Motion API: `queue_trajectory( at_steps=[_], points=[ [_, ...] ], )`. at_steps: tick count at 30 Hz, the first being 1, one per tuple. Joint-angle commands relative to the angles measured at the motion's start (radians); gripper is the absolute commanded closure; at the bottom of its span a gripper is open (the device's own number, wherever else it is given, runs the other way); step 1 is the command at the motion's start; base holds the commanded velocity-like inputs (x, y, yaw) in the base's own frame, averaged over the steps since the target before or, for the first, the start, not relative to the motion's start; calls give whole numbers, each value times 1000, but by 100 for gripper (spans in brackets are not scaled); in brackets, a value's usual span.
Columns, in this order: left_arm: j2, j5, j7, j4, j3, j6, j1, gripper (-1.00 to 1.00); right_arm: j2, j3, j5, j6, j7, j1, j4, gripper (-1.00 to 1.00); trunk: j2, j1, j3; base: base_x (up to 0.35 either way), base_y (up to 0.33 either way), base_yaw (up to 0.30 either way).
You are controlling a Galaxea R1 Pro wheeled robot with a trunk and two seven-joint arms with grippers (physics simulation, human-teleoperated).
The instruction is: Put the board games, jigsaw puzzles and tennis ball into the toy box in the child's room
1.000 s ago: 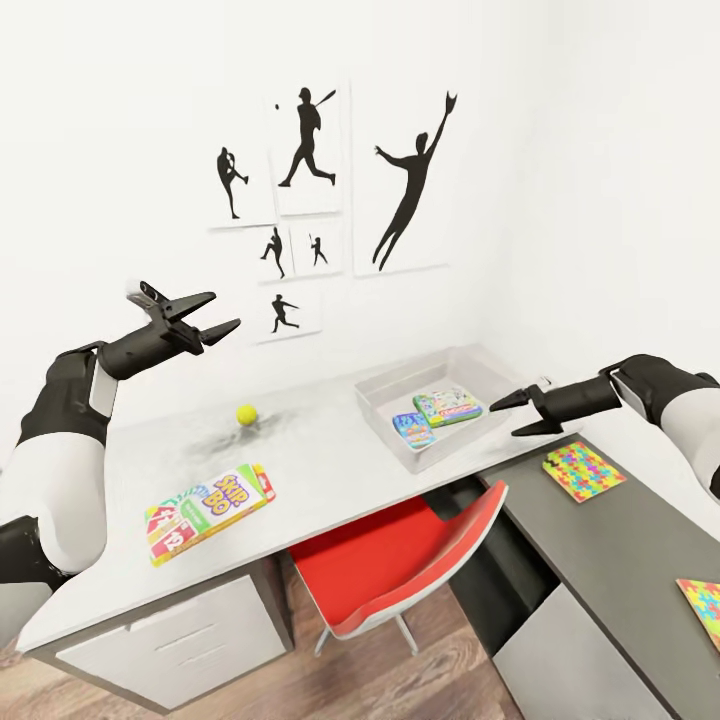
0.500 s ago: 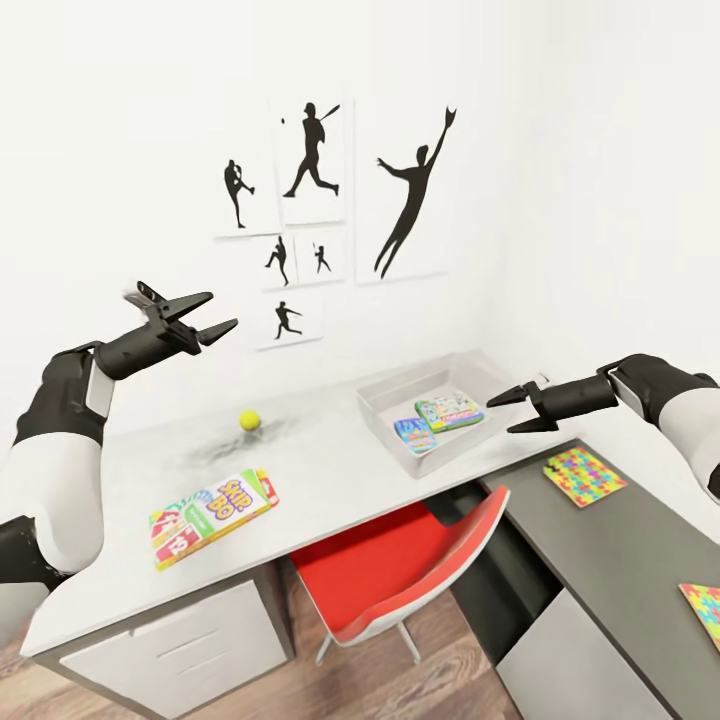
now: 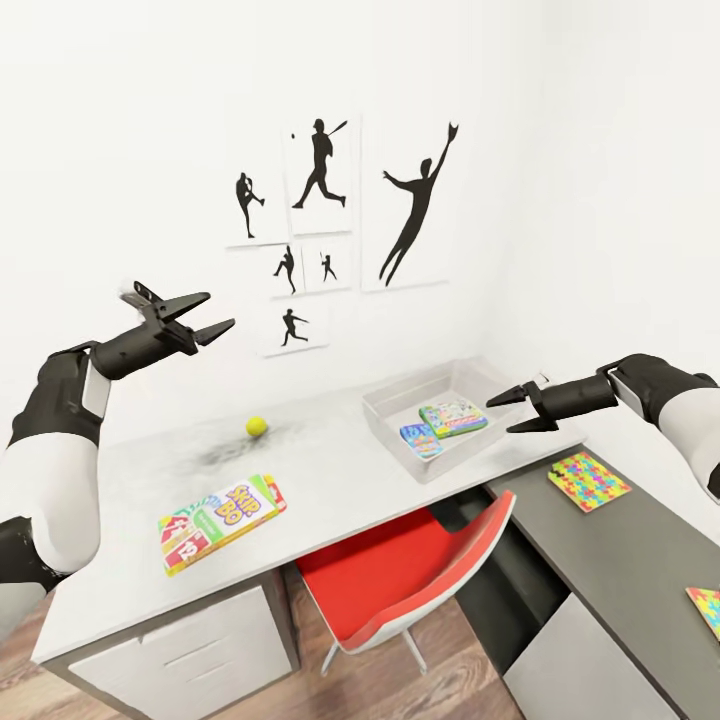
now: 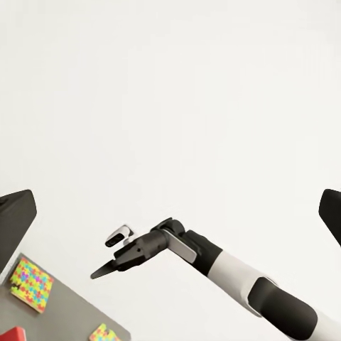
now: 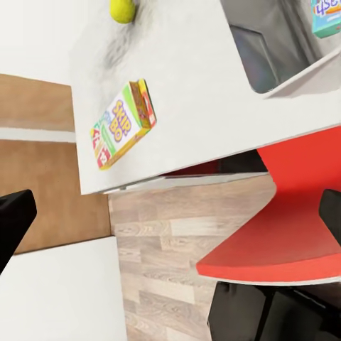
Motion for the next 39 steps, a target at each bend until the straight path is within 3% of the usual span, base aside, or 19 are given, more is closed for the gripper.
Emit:
queue_trajectory(
  at_steps=[1, 12, 39],
  points=[
    [1, -2, -5, 0, 0, 11, -1, -100, 0, 9, -5, 6, 4, -1, -1, -100, -2, 1, -1, -63, 43, -53],
    [3, -4, -5, 0, -1, 11, 0, -100, -1, 9, -4, 6, 4, -1, 0, -100, -2, 1, 14, -63, 45, -156],
    [4, -4, -5, -3, 0, 10, 1, -100, 0, 7, -4, 6, 2, 0, 0, -100, -2, 1, 33, -103, 1, -258]
  ],
)
